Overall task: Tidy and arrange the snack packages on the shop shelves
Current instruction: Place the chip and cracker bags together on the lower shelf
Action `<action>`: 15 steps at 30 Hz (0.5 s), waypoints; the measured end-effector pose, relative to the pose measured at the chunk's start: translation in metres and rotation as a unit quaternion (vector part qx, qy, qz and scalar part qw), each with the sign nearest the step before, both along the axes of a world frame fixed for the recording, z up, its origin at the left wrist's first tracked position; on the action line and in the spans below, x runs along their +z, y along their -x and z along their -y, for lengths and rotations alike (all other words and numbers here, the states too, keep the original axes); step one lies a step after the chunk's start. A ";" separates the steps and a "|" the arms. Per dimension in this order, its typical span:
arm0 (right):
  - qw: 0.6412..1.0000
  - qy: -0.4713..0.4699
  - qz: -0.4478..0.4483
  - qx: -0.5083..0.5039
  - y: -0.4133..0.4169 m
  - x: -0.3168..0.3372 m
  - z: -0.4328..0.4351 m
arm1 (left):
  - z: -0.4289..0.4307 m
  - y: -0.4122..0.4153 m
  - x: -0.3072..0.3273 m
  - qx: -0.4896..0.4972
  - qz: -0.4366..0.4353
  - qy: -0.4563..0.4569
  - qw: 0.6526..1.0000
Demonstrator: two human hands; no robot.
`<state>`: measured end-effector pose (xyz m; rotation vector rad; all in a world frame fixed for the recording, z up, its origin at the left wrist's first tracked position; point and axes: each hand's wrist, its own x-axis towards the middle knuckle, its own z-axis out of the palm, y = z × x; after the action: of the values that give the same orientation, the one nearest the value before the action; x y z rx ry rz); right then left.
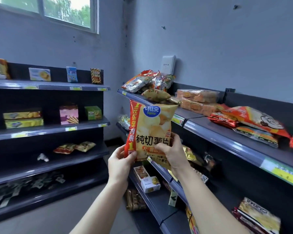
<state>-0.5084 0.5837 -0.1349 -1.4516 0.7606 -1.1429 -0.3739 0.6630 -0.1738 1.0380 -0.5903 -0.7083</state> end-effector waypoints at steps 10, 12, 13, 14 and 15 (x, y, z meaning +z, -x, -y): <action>1.000 -0.023 -0.018 -0.001 -0.114 -0.034 0.075 | 0.075 -0.115 -0.033 0.002 -0.004 -0.043 0.999; 0.999 -0.034 -0.021 0.000 -0.135 -0.041 0.096 | 0.091 -0.133 -0.037 -0.004 -0.005 -0.051 0.999; 0.999 -0.041 -0.020 0.002 -0.145 -0.044 0.108 | 0.099 -0.141 -0.039 -0.006 -0.006 -0.054 0.999; 0.999 -0.048 -0.019 0.005 -0.155 -0.048 0.120 | 0.109 -0.149 -0.040 -0.005 -0.008 -0.055 0.998; 0.998 -0.053 -0.018 0.009 -0.165 -0.051 0.133 | 0.120 -0.157 -0.041 -0.004 -0.011 -0.056 0.998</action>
<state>-0.3431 0.4505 -0.1858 -1.3903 0.8208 -1.0495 -0.2165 0.5430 -0.2148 1.1302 -0.5410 -0.7654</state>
